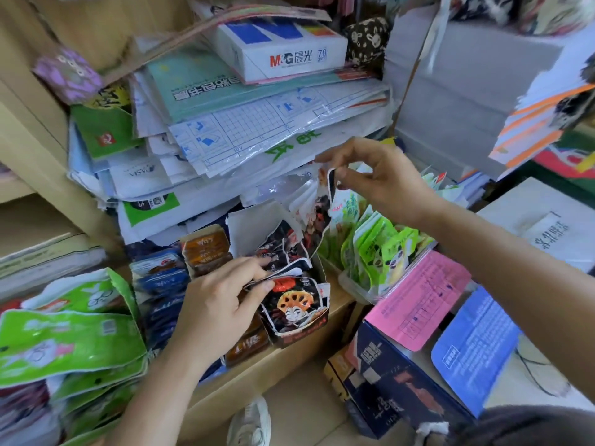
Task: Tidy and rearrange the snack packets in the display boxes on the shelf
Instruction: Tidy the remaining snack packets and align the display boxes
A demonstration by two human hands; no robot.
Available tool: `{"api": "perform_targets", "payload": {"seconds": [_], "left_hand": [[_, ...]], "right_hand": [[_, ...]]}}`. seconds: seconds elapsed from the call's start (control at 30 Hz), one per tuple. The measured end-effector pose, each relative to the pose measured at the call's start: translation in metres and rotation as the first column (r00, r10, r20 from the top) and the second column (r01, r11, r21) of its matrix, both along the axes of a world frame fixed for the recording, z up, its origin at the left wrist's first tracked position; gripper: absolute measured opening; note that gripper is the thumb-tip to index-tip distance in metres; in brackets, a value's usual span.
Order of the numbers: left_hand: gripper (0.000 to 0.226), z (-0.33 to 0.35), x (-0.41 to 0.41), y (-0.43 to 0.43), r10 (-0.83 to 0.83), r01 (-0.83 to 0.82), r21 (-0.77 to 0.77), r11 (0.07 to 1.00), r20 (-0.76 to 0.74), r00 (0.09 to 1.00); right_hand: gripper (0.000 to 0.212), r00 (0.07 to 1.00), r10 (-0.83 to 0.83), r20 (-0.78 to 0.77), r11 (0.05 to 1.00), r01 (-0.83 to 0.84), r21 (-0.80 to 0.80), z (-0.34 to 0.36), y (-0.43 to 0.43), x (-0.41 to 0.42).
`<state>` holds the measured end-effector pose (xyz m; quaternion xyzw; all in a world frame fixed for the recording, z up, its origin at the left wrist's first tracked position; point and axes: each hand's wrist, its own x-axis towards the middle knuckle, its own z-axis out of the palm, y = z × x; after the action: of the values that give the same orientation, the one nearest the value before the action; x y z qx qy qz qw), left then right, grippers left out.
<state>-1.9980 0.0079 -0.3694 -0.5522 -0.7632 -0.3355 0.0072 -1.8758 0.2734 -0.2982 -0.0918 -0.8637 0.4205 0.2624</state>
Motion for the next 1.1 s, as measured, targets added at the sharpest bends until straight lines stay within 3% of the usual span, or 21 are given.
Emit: {"api": "perform_targets", "payload": {"seconds": [0.2, 0.33, 0.67, 0.73, 0.87, 0.93, 1.1], "left_hand": [[0.009, 0.002, -0.001, 0.004, -0.034, 0.034, 0.003, 0.999, -0.035, 0.999], [0.022, -0.003, -0.005, 0.003, -0.023, 0.024, 0.048, 0.999, -0.014, 1.0], [0.021, -0.013, -0.005, 0.002, 0.053, -0.047, 0.09, 0.995, -0.063, 0.997], [0.024, -0.012, -0.005, 0.002, 0.079, -0.072, 0.096, 0.993, -0.071, 0.994], [0.041, -0.009, -0.006, 0.001, 0.175, -0.169, 0.123, 0.978, -0.042, 0.984], [0.046, -0.009, -0.008, 0.002, 0.24, -0.233, 0.127, 0.964, -0.041, 0.97], [0.066, -0.009, -0.007, 0.004, 0.319, -0.316, 0.141, 0.938, -0.002, 0.948]], "right_hand": [[0.004, 0.996, -0.086, -0.032, 0.976, 0.09, 0.199, 0.039, -0.003, -0.016], [0.006, 0.995, -0.099, -0.033, 0.93, 0.104, 0.354, 0.054, -0.007, -0.024], [0.003, 0.987, 0.01, 0.161, 0.922, -0.071, 0.381, 0.015, -0.049, -0.059], [0.004, 0.98, 0.042, 0.192, 0.935, -0.106, 0.337, 0.006, -0.057, -0.063], [0.006, 0.926, 0.14, 0.35, 0.984, -0.168, 0.051, -0.003, -0.063, -0.063], [0.012, 0.883, 0.188, 0.43, 0.98, -0.199, -0.019, -0.003, -0.062, -0.061], [0.043, 0.721, 0.288, 0.63, 0.95, -0.298, -0.093, -0.004, -0.059, -0.043]]}}
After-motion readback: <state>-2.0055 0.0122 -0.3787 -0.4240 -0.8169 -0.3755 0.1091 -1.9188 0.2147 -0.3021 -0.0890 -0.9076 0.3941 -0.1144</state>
